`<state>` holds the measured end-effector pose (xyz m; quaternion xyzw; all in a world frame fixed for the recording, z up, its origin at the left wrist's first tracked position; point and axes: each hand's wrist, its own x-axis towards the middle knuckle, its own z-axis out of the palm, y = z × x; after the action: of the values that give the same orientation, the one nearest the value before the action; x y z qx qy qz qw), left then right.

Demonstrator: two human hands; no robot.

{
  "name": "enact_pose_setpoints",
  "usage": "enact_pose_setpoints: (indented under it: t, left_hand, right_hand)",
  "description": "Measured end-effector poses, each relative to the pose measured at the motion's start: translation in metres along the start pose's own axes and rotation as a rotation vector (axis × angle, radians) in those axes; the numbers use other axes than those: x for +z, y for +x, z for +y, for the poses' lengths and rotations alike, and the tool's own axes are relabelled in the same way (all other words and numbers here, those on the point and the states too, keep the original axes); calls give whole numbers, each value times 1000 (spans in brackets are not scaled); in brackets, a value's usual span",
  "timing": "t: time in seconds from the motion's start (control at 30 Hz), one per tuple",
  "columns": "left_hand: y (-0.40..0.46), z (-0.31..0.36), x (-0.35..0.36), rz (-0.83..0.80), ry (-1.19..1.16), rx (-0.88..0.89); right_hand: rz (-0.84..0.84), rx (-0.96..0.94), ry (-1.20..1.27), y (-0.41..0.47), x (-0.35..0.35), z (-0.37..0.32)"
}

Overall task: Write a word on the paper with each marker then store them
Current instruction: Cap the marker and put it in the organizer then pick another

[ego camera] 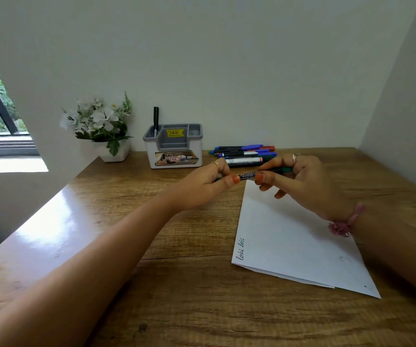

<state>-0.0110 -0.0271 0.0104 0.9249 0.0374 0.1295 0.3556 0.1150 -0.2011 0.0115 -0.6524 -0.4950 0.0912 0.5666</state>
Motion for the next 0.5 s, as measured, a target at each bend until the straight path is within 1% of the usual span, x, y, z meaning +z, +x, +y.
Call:
enact_pose_setpoints:
  t: [0.1,0.2,0.4,0.5]
  left_hand:
    - [1,4,-1,-17,83,1]
    - [0,7,-4,-28,93,-9]
    - [-1,10,-8,-16,-61,6]
    - [-1,14,-12,77,-157,-12]
  right_hand:
    - [11,13,30,-1,3,7]
    - [14,-17,75,-1,6,7]
    - [24,-65,110,-4,11,3]
    - [20,-89,66,-2,12,-2]
